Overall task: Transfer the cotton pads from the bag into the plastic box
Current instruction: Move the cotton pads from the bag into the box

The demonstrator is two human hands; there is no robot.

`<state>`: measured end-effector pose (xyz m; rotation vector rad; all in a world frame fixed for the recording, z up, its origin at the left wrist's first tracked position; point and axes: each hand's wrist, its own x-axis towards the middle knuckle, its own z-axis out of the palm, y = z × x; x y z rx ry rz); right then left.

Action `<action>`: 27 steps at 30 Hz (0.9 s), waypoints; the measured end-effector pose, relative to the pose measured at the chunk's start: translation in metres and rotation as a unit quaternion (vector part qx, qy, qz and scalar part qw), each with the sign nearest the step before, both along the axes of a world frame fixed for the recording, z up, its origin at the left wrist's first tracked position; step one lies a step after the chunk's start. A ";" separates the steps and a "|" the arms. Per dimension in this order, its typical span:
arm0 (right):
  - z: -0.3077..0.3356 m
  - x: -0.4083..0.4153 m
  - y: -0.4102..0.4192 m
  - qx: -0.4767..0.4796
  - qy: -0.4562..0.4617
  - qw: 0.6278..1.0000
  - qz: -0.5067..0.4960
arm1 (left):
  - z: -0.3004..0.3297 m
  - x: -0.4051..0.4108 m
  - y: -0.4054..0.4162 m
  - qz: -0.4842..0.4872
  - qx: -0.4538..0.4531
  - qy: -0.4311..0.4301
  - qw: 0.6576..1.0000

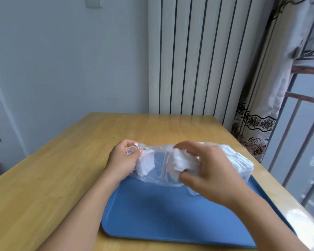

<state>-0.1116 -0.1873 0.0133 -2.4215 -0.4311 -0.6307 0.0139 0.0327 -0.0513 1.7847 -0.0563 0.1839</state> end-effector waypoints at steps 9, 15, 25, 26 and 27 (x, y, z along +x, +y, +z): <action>0.008 0.001 -0.006 0.235 -0.135 0.959 0.082 | 0.046 -0.059 -0.028 -0.002 0.082 -0.334 0.939; -0.005 -0.004 0.011 0.191 -0.125 0.968 0.107 | 0.057 -0.103 -0.057 -0.201 0.074 -0.364 0.906; -0.002 -0.001 0.015 0.287 -0.106 0.945 0.116 | 0.055 -0.101 -0.067 -0.275 -0.180 -0.178 0.928; -0.001 -0.001 0.015 0.292 -0.104 0.943 0.116 | 0.053 -0.101 -0.068 -0.281 -0.179 -0.175 0.927; 0.000 -0.001 0.015 0.296 -0.100 0.943 0.119 | 0.052 -0.101 -0.069 -0.285 -0.180 -0.169 0.926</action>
